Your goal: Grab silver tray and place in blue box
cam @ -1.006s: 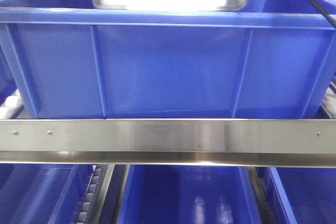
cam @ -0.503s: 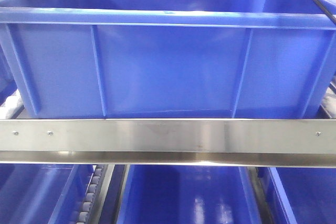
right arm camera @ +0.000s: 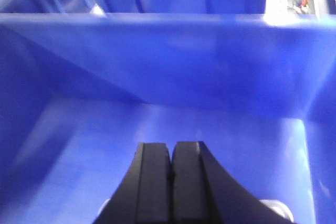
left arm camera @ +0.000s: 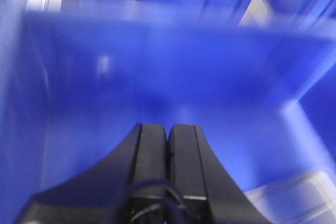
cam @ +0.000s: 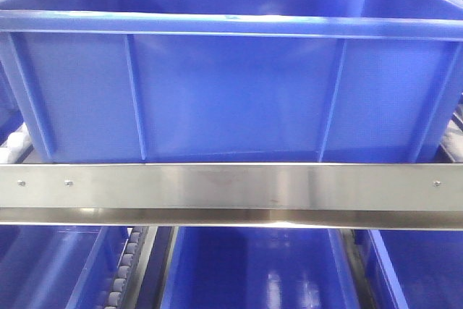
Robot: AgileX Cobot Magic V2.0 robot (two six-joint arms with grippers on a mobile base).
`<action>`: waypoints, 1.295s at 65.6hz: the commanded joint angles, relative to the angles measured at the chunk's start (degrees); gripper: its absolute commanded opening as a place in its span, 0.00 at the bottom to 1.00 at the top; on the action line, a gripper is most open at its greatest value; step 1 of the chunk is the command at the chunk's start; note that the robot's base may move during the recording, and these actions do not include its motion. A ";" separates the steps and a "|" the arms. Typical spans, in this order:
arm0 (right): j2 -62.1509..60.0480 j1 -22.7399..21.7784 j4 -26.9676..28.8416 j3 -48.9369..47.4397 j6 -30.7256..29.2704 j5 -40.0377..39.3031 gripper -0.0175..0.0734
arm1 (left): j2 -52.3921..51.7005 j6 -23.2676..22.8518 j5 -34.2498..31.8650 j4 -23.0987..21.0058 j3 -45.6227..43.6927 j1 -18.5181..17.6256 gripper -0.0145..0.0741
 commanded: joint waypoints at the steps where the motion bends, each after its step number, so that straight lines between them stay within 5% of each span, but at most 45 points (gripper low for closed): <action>1: -5.50 -0.27 -5.82 -0.24 -0.23 -6.93 0.25 | -7.35 -0.38 -5.44 1.35 1.21 0.02 0.06; 12: -14.61 -0.27 -11.74 8.84 -0.23 -13.33 0.25 | -19.51 -0.38 -10.91 3.61 14.15 0.02 0.06; 40: -49.69 -0.27 -15.30 37.17 -0.23 -9.13 0.25 | -56.07 -0.38 -11.88 5.49 46.27 0.02 0.06; 61: -70.89 -0.27 -15.30 47.04 -0.23 -7.24 0.25 | -70.44 -0.38 -18.98 5.49 54.92 0.02 0.06; 85: -72.08 -0.27 -15.30 47.34 -0.23 -7.29 0.25 | -70.55 -0.38 -22.25 5.49 55.03 0.02 0.06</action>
